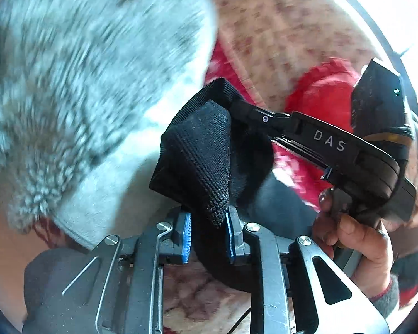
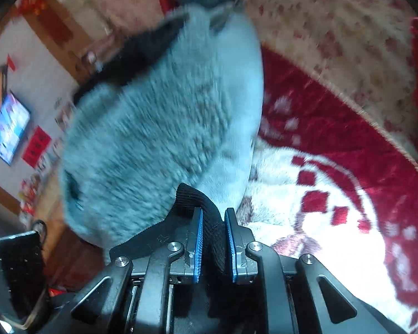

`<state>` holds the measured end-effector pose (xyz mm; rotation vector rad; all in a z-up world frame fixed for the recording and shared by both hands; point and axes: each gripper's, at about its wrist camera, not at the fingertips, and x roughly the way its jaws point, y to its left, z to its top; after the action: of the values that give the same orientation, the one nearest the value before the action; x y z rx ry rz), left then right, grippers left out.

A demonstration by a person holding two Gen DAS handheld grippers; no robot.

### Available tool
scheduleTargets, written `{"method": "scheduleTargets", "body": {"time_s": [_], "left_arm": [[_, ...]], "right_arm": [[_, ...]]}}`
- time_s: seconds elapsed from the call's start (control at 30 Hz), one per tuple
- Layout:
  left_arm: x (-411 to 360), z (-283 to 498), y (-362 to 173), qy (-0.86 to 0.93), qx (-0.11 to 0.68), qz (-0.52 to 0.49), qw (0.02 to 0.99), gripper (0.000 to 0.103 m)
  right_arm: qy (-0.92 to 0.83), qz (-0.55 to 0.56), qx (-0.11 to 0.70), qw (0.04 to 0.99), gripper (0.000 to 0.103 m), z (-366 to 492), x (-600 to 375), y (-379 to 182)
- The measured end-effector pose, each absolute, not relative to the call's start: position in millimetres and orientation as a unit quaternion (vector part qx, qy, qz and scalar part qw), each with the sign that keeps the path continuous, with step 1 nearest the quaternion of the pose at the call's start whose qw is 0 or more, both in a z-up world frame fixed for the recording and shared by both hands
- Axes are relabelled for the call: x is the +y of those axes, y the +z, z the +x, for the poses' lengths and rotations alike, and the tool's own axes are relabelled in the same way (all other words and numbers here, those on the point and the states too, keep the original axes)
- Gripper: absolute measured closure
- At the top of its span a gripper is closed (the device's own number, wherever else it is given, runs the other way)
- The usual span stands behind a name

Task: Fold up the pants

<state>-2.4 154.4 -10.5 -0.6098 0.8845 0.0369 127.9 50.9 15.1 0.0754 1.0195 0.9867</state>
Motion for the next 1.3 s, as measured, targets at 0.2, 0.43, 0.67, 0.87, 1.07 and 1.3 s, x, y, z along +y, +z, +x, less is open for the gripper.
{"method": "scheduleTargets", "body": {"time_s": [0.2,0.43,0.67,0.87,1.07,1.3], "left_arm": [[86,-23,32,-0.048,0.379,-0.176,0.907,0.086],[-13,-21,-23,-0.107,0.454,-0.066,0.882,0.086],[-16,-26,-21,-0.098,0.453,-0.051,0.884,0.086],[-14,-34,-23,-0.094,0.456,-0.051,0.884,0.086],[-17,-33,-24,-0.091,0.459,-0.028,0.884,0.086],[-4,-44,-10,-0.111,0.479,-0.049,0.87,0.079]], "right_arm": [[0.436,0.123,0.426,0.783,0.09,113,-41,63],[0.292,0.229,0.452,0.811,0.055,84,-174,47],[0.29,0.287,0.472,0.781,0.047,56,-202,17],[0.289,0.316,0.497,0.754,0.046,49,-190,-4],[0.3,0.3,0.51,0.748,0.041,53,-164,-3],[0.296,0.262,0.501,0.77,0.085,45,-160,-7]]}}
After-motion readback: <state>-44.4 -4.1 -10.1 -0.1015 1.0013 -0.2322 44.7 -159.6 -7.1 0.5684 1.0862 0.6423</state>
